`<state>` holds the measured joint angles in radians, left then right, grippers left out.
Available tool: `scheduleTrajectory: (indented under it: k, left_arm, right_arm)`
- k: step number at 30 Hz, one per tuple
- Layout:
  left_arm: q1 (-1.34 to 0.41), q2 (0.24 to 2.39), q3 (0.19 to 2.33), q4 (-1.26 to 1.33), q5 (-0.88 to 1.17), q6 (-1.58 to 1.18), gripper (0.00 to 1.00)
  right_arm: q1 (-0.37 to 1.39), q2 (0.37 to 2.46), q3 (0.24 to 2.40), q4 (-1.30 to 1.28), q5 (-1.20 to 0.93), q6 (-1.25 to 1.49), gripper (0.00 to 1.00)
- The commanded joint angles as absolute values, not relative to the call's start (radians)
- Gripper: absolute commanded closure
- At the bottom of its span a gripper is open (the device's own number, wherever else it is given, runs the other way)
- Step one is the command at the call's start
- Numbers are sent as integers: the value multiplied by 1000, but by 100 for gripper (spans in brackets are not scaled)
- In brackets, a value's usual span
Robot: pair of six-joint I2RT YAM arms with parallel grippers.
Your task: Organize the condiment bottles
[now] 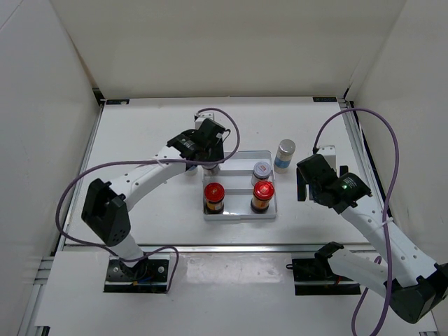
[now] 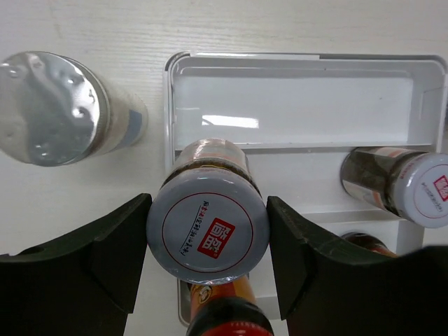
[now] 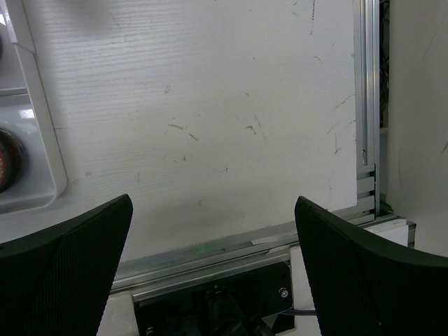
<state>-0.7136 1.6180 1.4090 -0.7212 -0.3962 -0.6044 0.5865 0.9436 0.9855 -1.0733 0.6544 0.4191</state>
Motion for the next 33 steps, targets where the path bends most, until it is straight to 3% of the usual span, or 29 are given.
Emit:
scheduleTrajectory:
  k: [1,18,21,22,25,30,31,33]
  left_arm:
    - [-719,1638,1450,-696,-382,-620,77]
    - [-729,1741,1419,-647,-322,-638,74]
    - [-729,1741,1410,-647,-313,-638,64]
    - [-729,1741,1410,-647,-313,-638,48]
    - [-729,1741,1410,-647,-313,-618,28]
    - [-729,1741,1410,-647,-304,-598,9]
    - [-729,1727,1410,-647,-304,-589,0]
    - [-729,1694,1430,-647,-295,-563,0]
  right_arm:
    - [586,942,999,-1058,667,430,0]
    - [586,951,999,-1058,667,430,0]
    - [586,951,999,-1058,667,430,0]
    - [586,951,999,-1058,667,430,0]
    - [586,960,999,-1058,667,430,0]
    - [586,969,1008,-1058,667,430,0]
    - [586,969,1008,-1068,667,430,0]
    - [575,992,1037,-1081,667,430,0]
